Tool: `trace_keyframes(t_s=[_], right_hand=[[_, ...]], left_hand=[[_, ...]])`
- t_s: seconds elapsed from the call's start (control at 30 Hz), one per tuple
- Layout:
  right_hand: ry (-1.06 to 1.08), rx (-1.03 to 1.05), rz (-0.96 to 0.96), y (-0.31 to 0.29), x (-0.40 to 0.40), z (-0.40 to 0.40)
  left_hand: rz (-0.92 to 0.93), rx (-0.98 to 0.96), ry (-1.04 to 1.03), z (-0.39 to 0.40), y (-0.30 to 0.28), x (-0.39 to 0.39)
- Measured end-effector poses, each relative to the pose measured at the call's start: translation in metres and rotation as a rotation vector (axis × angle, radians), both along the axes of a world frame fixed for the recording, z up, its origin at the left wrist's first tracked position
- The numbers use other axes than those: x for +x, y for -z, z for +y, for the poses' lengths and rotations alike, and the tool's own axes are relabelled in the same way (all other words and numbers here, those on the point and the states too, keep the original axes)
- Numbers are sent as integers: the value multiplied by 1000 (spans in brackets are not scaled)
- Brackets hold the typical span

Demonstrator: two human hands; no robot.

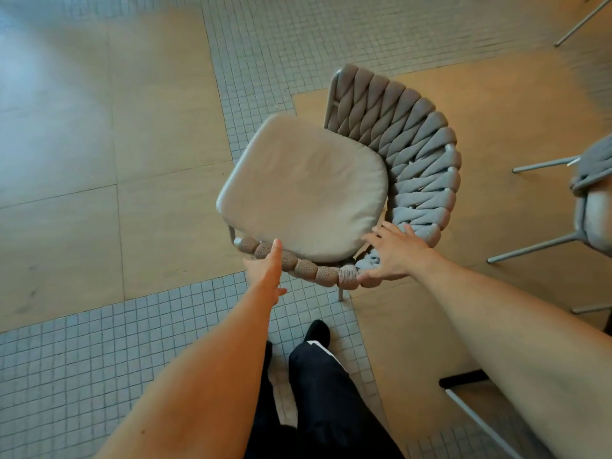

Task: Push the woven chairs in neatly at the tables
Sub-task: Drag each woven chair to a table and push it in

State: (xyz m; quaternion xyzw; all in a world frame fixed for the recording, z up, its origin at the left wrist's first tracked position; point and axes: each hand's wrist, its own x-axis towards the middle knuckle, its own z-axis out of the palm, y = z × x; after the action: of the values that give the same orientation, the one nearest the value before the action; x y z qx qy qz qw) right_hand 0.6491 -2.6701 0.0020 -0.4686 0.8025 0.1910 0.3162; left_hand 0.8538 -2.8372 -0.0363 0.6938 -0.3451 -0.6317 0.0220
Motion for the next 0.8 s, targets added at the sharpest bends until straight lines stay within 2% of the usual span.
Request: trace_keyframes(t_s=[0.2,0.3,0.43,0.57,0.8], right_hand=[[-120,223,-65,27,-29,2],[-197,332,-63,35,-22,8],[-250,310,-13,32,-16,12],[-194,299,-35,25,-1,3],[65,220,-122,11,61,-33]], left_hand=[[-36,69,-158,-9,35,-26],[-74,10,-169,-6,49,-30],[-82,-14,-183,-8,56,-28],[-99,-56,-161,-29,59,-24],[-169,-163,73,-97,36,-20]])
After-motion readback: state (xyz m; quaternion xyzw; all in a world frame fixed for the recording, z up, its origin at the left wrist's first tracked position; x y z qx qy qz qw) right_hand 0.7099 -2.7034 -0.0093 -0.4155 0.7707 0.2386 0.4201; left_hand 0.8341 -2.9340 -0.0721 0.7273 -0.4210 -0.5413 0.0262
